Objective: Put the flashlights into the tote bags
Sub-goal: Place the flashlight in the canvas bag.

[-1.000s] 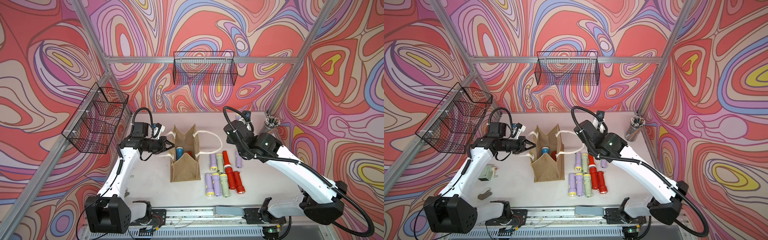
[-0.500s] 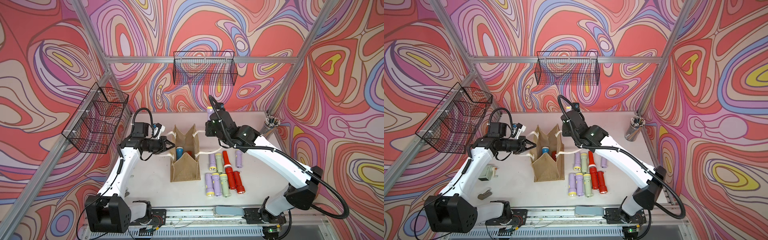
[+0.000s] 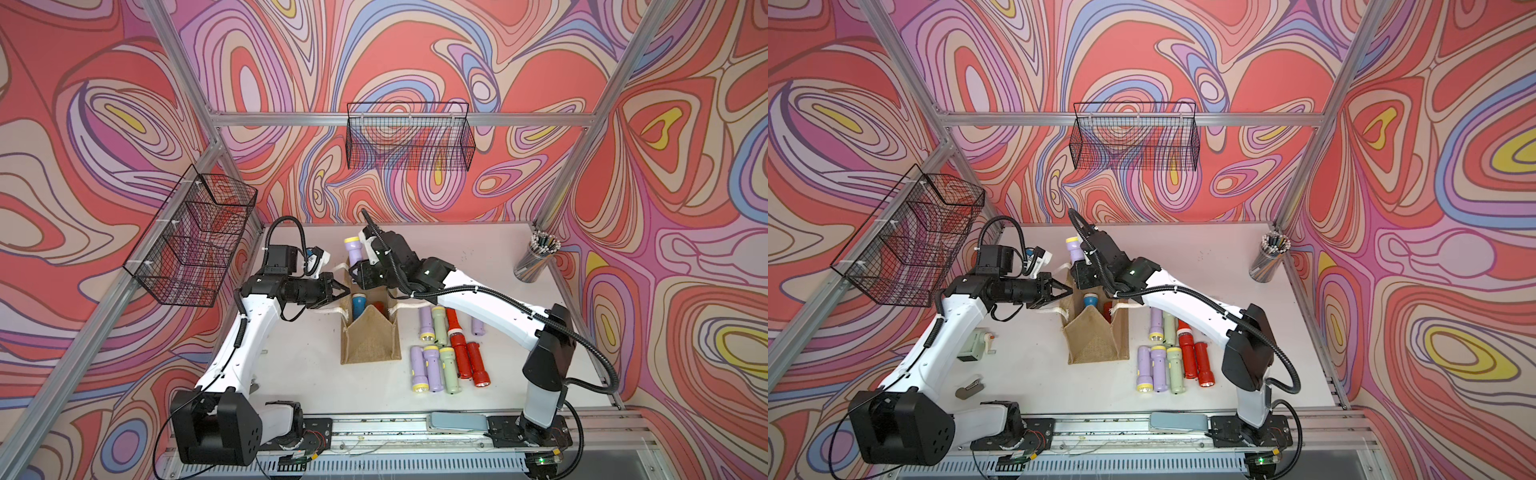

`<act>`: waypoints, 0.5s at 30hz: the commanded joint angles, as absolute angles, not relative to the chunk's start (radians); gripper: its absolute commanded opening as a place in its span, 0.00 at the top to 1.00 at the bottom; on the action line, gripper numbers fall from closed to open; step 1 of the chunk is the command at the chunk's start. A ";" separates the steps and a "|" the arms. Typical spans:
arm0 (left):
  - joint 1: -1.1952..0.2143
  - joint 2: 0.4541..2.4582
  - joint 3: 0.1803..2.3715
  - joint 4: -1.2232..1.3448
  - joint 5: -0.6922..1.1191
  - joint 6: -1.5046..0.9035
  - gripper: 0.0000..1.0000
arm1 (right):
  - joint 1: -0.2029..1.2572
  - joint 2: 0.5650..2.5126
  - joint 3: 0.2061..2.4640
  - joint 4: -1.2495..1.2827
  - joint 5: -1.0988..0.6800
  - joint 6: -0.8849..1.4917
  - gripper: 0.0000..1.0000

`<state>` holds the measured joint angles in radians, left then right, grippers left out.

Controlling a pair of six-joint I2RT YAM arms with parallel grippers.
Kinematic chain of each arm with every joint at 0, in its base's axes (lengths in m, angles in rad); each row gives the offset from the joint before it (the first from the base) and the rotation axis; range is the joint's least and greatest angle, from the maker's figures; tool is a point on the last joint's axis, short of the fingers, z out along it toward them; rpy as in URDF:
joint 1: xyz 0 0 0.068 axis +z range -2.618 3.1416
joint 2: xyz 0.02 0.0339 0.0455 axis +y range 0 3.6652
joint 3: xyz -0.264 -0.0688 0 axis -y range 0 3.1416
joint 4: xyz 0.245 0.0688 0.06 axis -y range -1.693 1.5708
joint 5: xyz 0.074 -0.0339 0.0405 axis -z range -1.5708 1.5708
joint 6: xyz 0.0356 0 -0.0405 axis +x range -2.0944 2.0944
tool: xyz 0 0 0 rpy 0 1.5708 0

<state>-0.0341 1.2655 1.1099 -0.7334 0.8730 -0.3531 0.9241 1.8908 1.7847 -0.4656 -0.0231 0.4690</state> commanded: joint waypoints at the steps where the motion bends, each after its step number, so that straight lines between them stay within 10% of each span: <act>1: -0.036 1.266 1.101 -0.684 0.952 -0.380 0.94 | 0.933 1.911 1.801 -0.434 -0.072 0.431 0.84; 15: -0.012 1.276 1.102 -0.657 0.969 -0.415 0.95 | 0.937 1.796 1.537 -0.519 0.017 0.512 0.85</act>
